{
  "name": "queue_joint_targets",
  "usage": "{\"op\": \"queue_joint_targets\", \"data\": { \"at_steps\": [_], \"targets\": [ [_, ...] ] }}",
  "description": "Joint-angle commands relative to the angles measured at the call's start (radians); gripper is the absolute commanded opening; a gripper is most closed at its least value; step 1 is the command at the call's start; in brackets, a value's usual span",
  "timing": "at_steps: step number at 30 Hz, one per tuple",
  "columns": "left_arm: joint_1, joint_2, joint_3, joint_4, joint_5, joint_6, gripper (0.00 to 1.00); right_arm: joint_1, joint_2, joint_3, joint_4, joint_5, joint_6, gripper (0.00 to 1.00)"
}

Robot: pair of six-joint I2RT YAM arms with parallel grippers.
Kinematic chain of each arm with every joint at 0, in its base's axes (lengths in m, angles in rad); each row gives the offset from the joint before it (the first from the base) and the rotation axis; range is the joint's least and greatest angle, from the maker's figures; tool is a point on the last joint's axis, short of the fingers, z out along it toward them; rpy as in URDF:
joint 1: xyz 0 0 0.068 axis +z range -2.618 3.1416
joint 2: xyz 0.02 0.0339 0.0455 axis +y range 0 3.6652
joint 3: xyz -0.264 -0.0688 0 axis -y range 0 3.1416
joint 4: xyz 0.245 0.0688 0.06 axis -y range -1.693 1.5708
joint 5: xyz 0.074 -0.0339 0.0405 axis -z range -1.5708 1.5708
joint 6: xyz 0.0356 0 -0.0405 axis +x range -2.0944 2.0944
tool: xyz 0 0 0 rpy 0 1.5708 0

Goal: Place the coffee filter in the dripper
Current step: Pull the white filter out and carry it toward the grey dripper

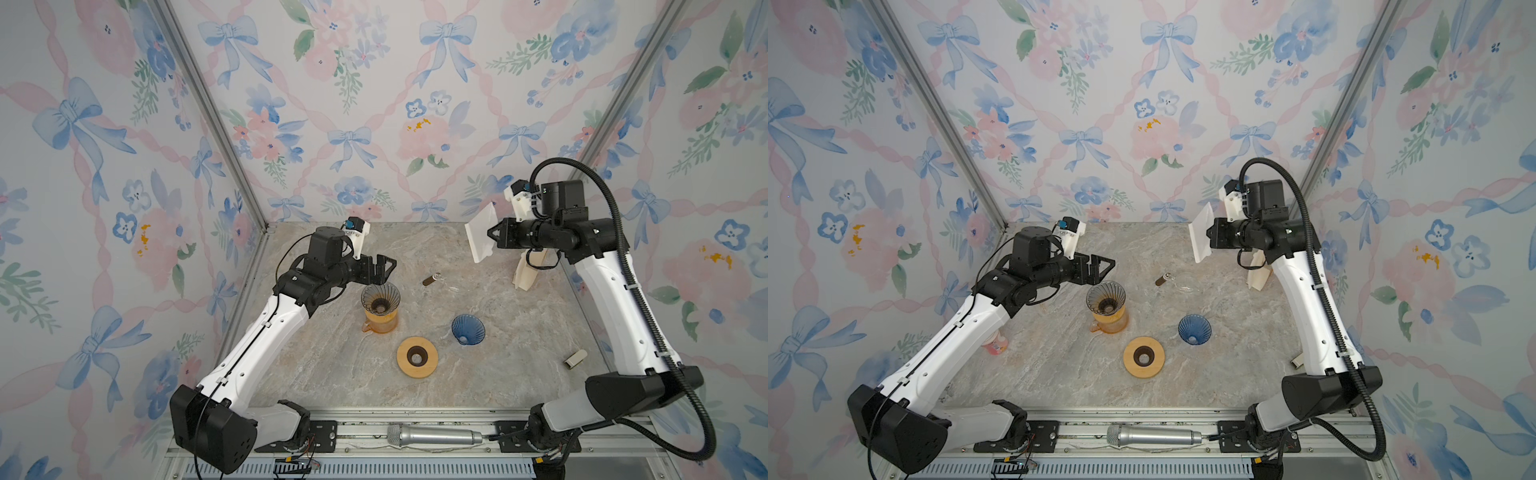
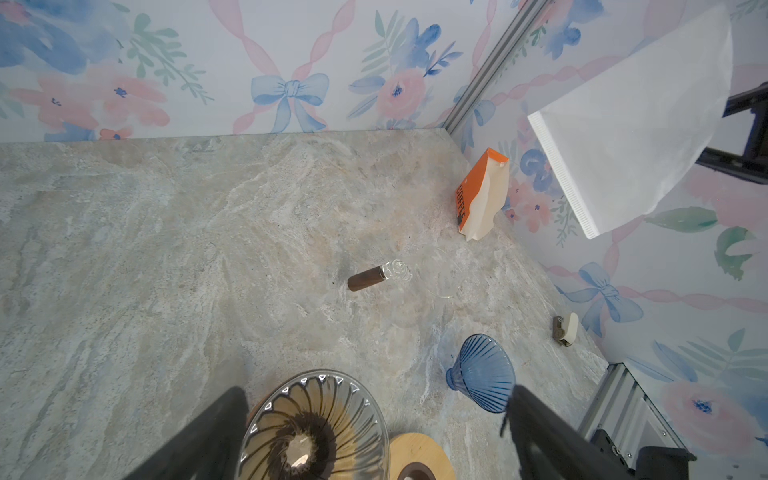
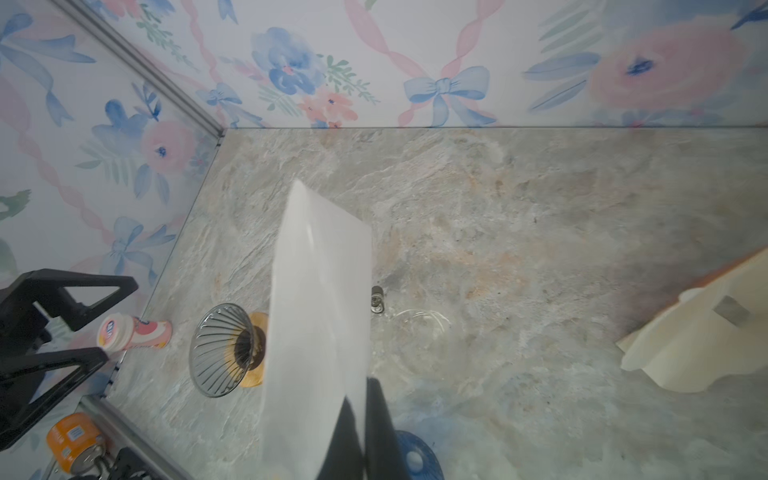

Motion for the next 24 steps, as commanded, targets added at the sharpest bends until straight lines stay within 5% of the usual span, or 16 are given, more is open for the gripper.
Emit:
{"op": "queue_joint_targets", "data": {
  "at_steps": [1, 14, 24],
  "targets": [
    [-0.006, -0.056, -0.028, -0.01, -0.014, -0.019, 0.98, 0.074, 0.074, 0.101, -0.164, -0.065, -0.018, 0.0],
    [-0.007, -0.117, -0.04, -0.062, -0.03, -0.04, 0.97, 0.316, 0.31, 0.311, -0.306, -0.099, 0.039, 0.0],
    [-0.011, -0.078, -0.04, -0.063, -0.009, -0.045, 0.94, 0.438, 0.368, 0.296, -0.302, -0.009, 0.157, 0.0]
  ]
}}
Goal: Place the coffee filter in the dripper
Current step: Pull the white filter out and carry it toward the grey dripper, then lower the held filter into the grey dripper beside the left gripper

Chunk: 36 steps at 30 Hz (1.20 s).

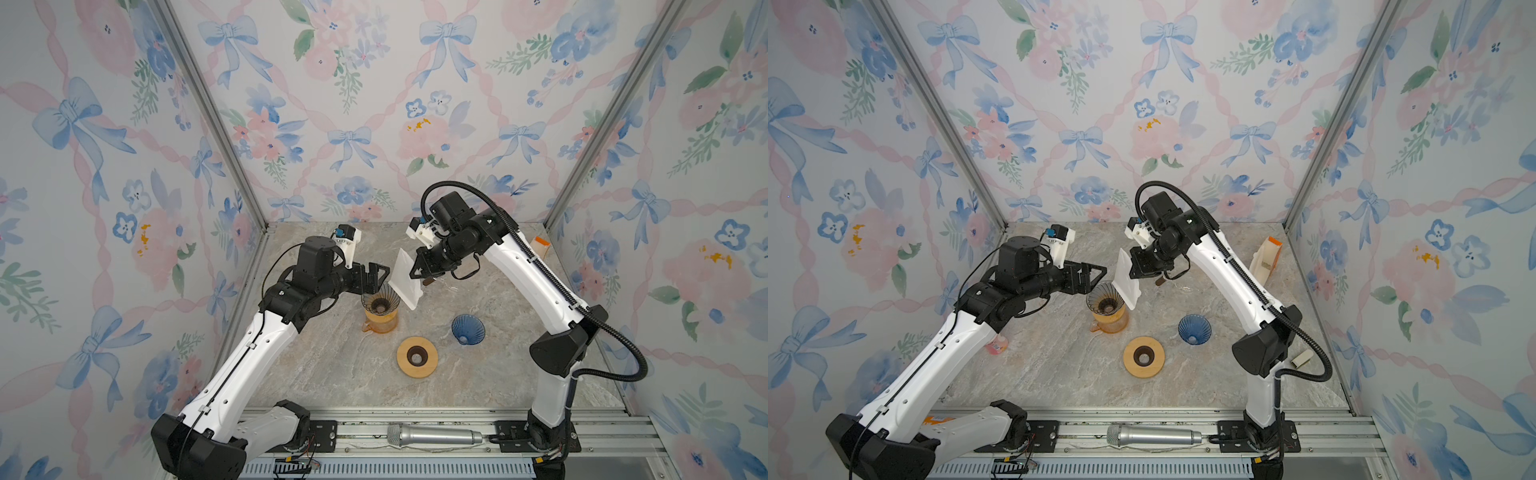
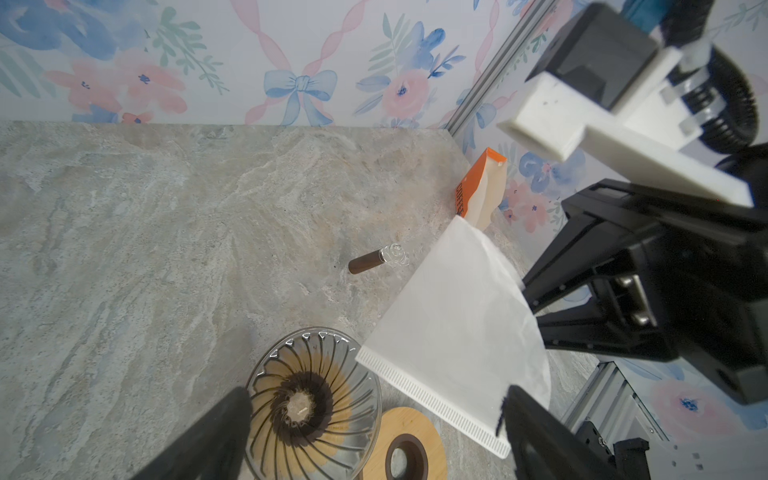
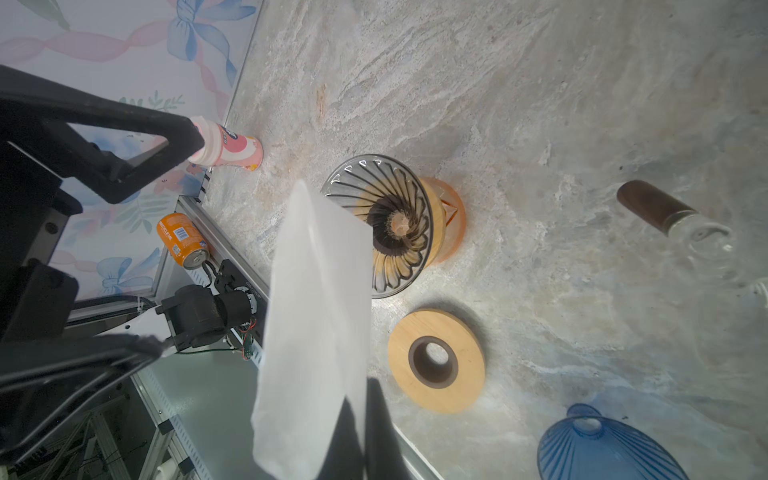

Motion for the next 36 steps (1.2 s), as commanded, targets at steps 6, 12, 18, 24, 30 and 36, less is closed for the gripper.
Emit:
{"op": "queue_joint_targets", "data": {
  "at_steps": [6, 12, 18, 24, 30, 36],
  "targets": [
    [-0.006, 0.048, -0.007, -0.007, 0.014, -0.03, 0.92, 0.042, 0.034, -0.019, 0.033, 0.099, 0.127, 0.0],
    [-0.004, 0.048, -0.012, -0.008, 0.006, -0.034, 0.9, 0.068, 0.103, 0.041, 0.002, 0.128, 0.145, 0.0],
    [0.008, 0.052, -0.023, -0.008, 0.008, -0.028, 0.88, 0.086, 0.15, 0.077, -0.014, 0.177, 0.174, 0.0],
    [0.022, 0.075, -0.027, -0.008, 0.022, -0.021, 0.87, 0.089, 0.163, 0.069, 0.021, 0.178, 0.197, 0.01],
    [0.046, 0.095, -0.016, -0.008, 0.031, -0.024, 0.84, 0.094, 0.198, 0.089, 0.045, 0.163, 0.214, 0.02],
    [0.069, 0.101, -0.021, -0.01, 0.049, -0.029, 0.81, 0.106, 0.255, 0.154, 0.021, 0.165, 0.216, 0.02]
  ]
}}
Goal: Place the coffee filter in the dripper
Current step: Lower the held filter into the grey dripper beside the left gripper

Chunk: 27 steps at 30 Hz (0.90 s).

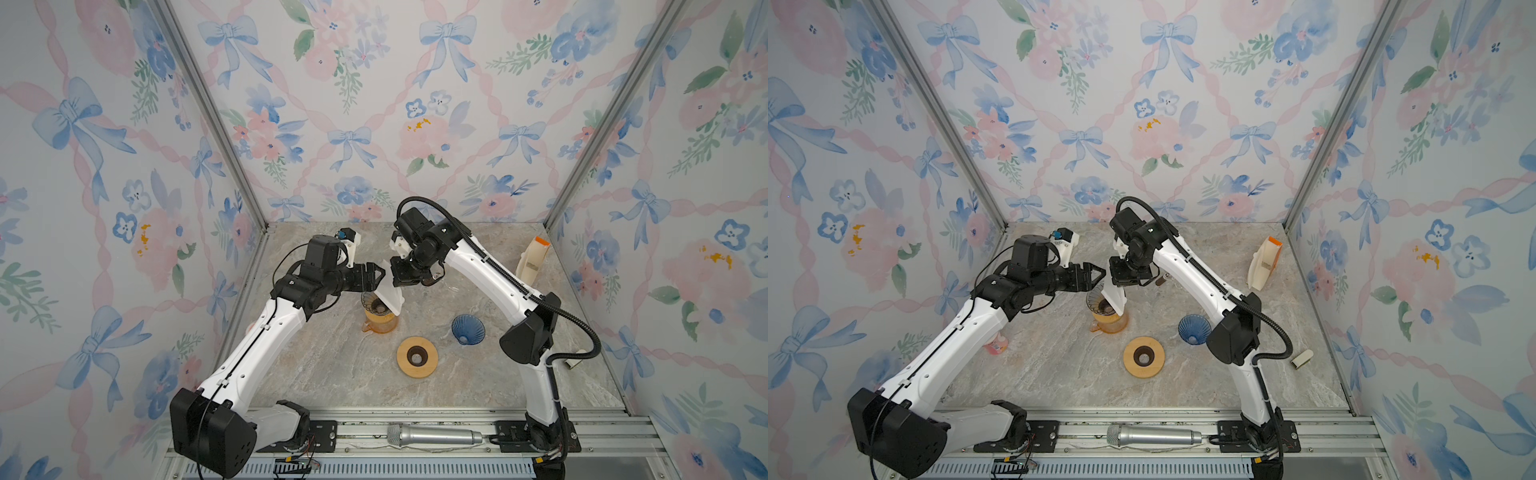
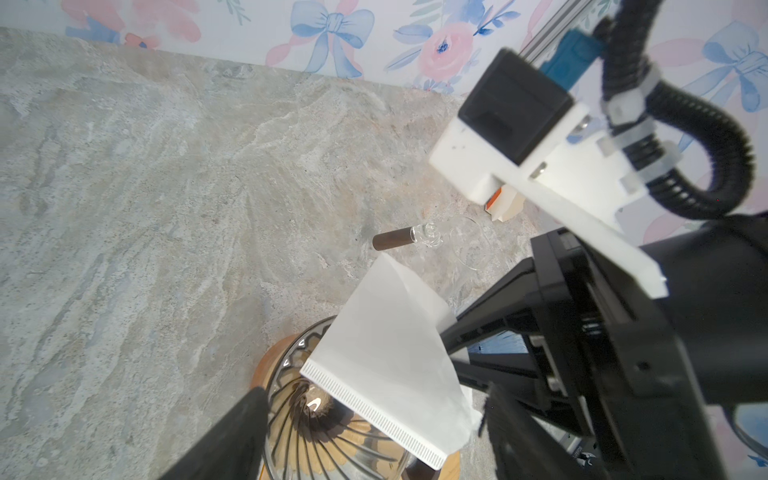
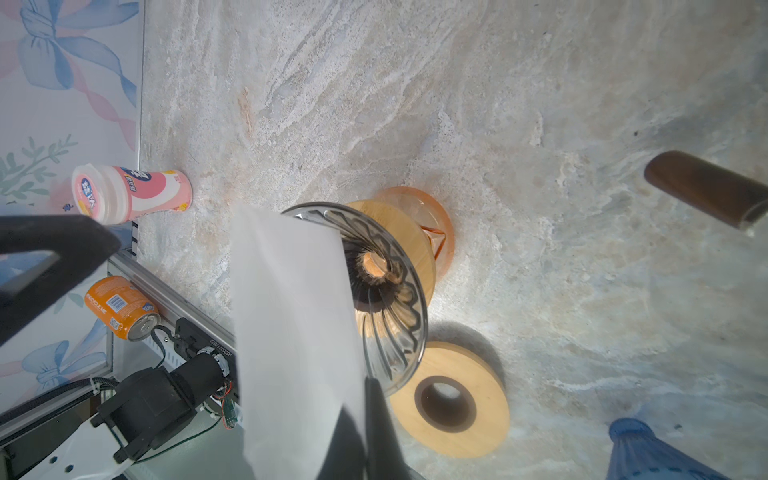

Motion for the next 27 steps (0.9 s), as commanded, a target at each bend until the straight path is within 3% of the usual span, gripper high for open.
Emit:
{"op": "queue_joint_targets", "data": {
  "at_steps": [1, 17, 27],
  "targets": [
    [0.014, 0.006, -0.007, -0.006, 0.023, -0.007, 0.81, 0.021, 0.035, 0.047, -0.017, 0.009, 0.015, 0.02],
    [0.021, 0.031, 0.011, -0.008, 0.047, -0.006, 0.76, 0.036, 0.007, 0.105, -0.099, 0.097, 0.029, 0.02],
    [-0.029, 0.057, 0.036, -0.004, 0.052, -0.037, 0.78, 0.076, 0.007, 0.116, -0.097, 0.107, 0.074, 0.02]
  ]
}}
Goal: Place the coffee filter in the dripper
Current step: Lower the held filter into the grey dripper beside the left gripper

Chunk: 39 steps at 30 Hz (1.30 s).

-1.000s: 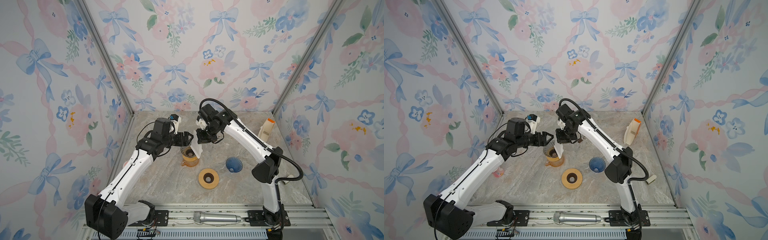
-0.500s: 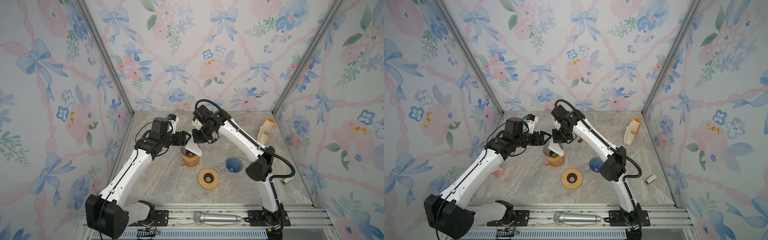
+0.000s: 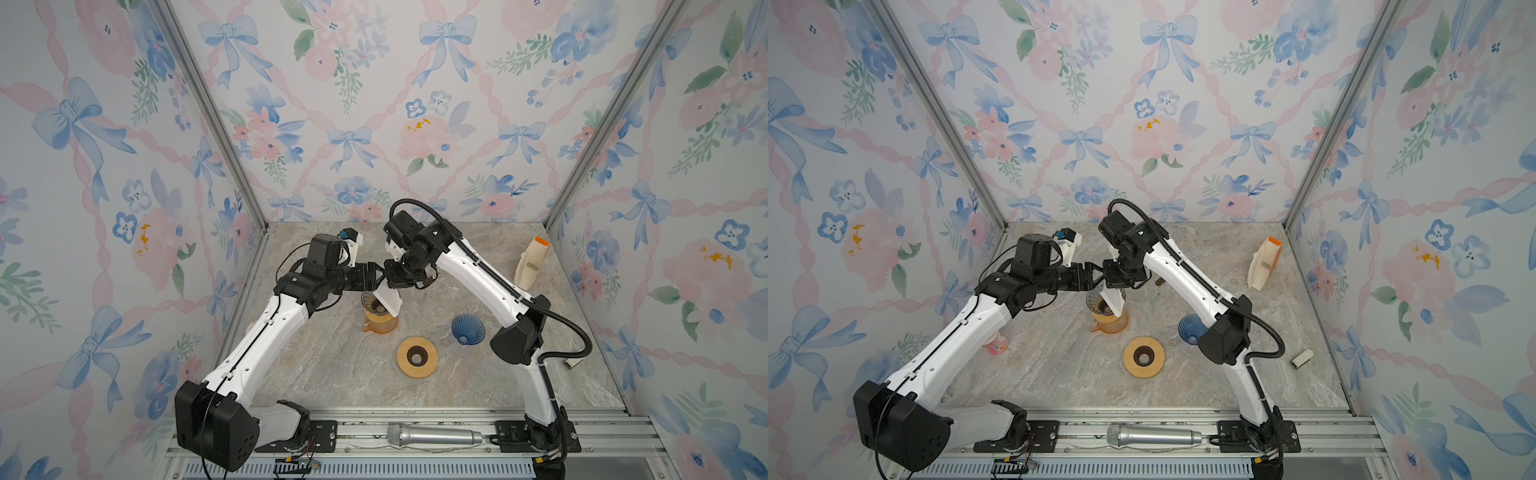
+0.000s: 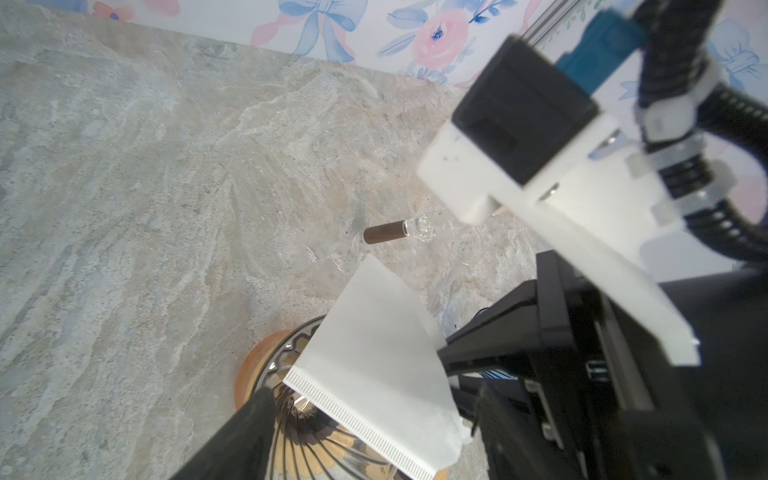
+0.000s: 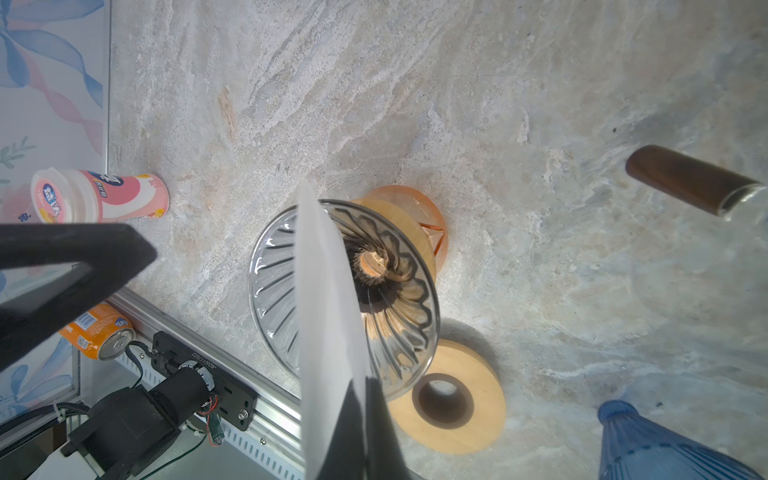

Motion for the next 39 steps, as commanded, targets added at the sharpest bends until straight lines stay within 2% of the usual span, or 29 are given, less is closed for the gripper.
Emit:
{"op": "queue_joint_targets", "data": {
  "at_steps": [1, 8, 21, 32, 39],
  "targets": [
    [-0.01, 0.023, 0.02, -0.004, 0.013, -0.021, 0.77, 0.014, -0.036, 0.01, -0.008, 0.007, 0.031, 0.02],
    [-0.011, 0.041, 0.006, -0.005, -0.006, -0.028, 0.74, 0.014, -0.097, -0.087, 0.089, -0.016, 0.06, 0.02],
    [0.005, 0.039, -0.027, -0.016, -0.063, -0.027, 0.61, 0.0, -0.158, -0.217, 0.201, -0.071, 0.089, 0.05],
    [0.014, 0.041, -0.036, -0.065, -0.117, 0.005, 0.51, -0.006, -0.149, -0.25, 0.198, -0.069, 0.082, 0.1],
    [0.015, 0.05, -0.04, -0.077, -0.125, 0.018, 0.47, -0.005, -0.139, -0.247, 0.177, -0.029, 0.055, 0.17]
  ]
}}
